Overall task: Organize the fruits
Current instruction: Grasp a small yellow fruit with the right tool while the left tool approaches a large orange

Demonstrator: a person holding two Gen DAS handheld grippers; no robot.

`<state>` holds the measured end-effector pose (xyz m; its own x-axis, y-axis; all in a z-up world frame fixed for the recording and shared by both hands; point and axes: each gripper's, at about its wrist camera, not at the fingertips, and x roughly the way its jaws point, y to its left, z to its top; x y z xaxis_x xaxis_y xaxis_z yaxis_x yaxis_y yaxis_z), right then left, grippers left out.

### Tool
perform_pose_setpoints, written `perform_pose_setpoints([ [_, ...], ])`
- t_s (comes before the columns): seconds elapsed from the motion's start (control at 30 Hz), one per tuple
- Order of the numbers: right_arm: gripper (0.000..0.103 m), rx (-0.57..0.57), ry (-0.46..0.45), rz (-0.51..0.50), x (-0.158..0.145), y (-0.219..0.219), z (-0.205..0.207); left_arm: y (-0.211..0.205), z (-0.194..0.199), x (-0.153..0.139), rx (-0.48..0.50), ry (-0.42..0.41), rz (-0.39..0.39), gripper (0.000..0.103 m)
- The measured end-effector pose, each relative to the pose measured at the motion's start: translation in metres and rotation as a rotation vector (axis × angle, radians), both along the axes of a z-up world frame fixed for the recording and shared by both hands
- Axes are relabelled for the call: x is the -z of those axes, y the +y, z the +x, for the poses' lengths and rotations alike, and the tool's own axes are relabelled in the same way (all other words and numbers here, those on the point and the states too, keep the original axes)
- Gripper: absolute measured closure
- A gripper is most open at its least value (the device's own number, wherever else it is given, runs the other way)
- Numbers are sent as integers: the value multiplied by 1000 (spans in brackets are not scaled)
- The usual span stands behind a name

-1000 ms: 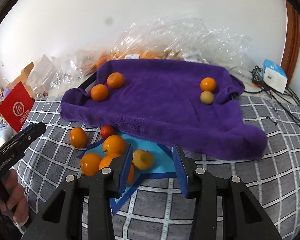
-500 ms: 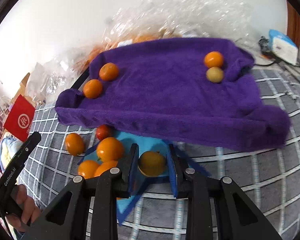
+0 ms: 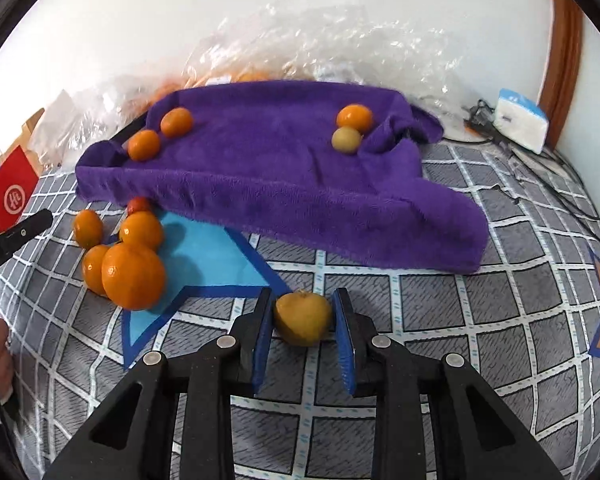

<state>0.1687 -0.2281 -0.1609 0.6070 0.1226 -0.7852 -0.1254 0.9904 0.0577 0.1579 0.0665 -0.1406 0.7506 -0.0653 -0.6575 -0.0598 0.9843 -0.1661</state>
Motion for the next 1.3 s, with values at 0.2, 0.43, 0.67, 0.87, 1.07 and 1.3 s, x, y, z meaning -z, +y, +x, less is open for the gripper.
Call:
perform_pose_setpoints([
  [0.2,75,5,-7,7,0,-2,-2,-1,2,6,17,41,-14,45],
  [0.43,75,3,-1,40,-1,-7,-2,-9,9,17,73,125,17,45],
  [0.67,74,-1,3,44,0,-8,0,-17,11,20,112,155,69,41],
  [0.87,75,-1,-1,39,0,-7,-1,-14,8,19,131,142,35,41],
  [1.07,75,0,0,50,-1,-9,-1,-16,8,15,188,137,-42,41],
  [1.3,75,-2,-3,35,-1,-6,-2,-50,25,8,244,142,81,46],
])
